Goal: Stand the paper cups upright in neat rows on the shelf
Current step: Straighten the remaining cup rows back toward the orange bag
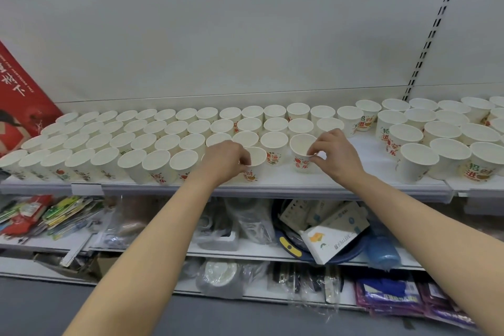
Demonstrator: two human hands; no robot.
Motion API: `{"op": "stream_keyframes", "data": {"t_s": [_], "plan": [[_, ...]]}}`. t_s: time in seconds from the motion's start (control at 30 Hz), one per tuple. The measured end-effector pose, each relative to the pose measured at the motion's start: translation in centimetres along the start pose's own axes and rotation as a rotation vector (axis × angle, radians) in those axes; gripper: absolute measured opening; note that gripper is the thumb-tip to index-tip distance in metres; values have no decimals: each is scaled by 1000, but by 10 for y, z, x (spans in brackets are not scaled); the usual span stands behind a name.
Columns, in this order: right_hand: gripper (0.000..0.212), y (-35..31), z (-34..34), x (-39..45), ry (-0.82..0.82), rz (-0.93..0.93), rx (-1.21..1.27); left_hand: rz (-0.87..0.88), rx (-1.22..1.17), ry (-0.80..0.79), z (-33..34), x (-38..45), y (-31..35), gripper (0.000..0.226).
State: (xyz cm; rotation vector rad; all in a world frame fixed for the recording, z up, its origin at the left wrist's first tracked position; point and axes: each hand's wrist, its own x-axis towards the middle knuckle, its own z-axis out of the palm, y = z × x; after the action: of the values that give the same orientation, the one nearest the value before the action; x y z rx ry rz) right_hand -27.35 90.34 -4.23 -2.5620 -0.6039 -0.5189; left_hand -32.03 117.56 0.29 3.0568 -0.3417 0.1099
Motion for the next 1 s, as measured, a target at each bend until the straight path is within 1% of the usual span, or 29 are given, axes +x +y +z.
{"op": "stream_keyframes", "data": {"t_s": [0.07, 0.23, 0.33, 0.43, 0.53, 0.63, 0.73, 0.8, 1.0], "plan": [[5, 0, 0, 1, 14, 3, -10, 12, 22, 26, 1, -2, -1, 11], [6, -3, 2, 4, -44, 49, -29, 53, 69, 85, 6, -6, -3, 13], [8, -3, 4, 9, -61, 71, -47, 33, 19, 103, 10, -7, -6, 18], [21, -4, 7, 10, -46, 100, -26, 30, -39, 90, 10, -11, -10, 30], [29, -11, 9, 5, -31, 47, 23, 28, -36, 74, 10, -11, -14, 27], [24, -16, 13, 3, -52, 21, -12, 39, -15, 74, 9, -10, -13, 19], [10, -16, 13, 8, -22, 52, -56, 48, 2, 81, 9, -9, -12, 15], [6, -14, 12, 10, -24, 61, -78, 54, 9, 87, 9, -9, -12, 16], [9, -11, 12, 15, -21, 65, -155, 38, 24, 124, 12, -8, -8, 16]]}}
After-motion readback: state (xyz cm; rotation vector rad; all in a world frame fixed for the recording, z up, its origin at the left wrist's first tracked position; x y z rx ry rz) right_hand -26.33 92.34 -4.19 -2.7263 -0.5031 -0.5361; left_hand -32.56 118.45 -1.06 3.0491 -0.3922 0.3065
